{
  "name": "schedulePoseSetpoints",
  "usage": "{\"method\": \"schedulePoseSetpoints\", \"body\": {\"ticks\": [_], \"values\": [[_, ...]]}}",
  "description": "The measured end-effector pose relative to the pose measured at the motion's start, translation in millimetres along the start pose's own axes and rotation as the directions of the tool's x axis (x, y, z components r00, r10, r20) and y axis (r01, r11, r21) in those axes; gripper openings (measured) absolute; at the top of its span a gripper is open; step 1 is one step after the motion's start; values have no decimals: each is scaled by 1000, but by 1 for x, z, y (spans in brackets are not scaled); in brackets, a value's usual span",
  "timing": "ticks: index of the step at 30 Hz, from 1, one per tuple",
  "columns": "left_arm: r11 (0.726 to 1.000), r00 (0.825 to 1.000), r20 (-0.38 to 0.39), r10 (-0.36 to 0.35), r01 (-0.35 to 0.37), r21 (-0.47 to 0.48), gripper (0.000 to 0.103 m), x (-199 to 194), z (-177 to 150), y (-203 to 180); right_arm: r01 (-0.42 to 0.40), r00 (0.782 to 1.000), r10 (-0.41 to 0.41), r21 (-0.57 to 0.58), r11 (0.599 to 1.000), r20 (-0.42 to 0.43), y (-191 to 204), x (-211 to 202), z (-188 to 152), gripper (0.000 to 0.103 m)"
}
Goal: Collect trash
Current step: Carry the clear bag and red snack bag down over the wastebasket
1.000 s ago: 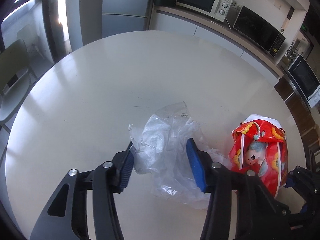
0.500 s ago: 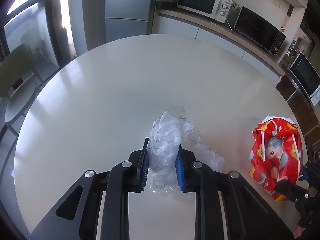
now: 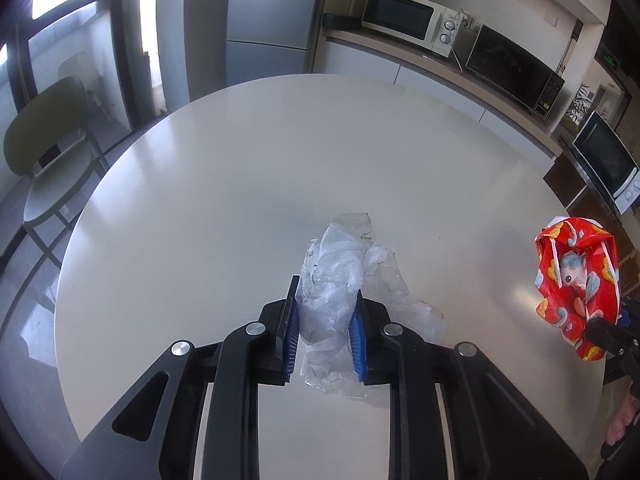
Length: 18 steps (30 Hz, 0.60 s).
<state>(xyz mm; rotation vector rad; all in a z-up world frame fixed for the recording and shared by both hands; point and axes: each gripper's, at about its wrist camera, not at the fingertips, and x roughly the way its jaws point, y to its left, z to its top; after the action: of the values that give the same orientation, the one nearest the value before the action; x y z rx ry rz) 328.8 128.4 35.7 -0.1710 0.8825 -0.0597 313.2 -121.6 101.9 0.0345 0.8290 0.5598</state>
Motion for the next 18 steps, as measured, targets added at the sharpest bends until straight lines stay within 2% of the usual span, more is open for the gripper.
{"method": "schedulePoseSetpoints", "body": {"ticks": [7, 10, 15, 18], "values": [[1000, 999, 40, -12, 12, -2, 21, -36, -28, -2, -14, 1000, 13, 14, 1000, 20, -6, -40, -19, 34], [999, 998, 42, -42, 42, 12, 21, -54, -43, -3, -36, 999, 35, 17, 999, 25, -7, -60, -32, 34], [998, 996, 57, -62, 60, 36, 21, -80, -68, -9, -153, 988, 151, 63, 986, 28, -11, -92, -56, 34], [996, 994, 79, -75, 71, 53, 21, -95, -80, -14, -149, 988, 147, 55, 987, 43, -10, -113, -73, 34]]}}
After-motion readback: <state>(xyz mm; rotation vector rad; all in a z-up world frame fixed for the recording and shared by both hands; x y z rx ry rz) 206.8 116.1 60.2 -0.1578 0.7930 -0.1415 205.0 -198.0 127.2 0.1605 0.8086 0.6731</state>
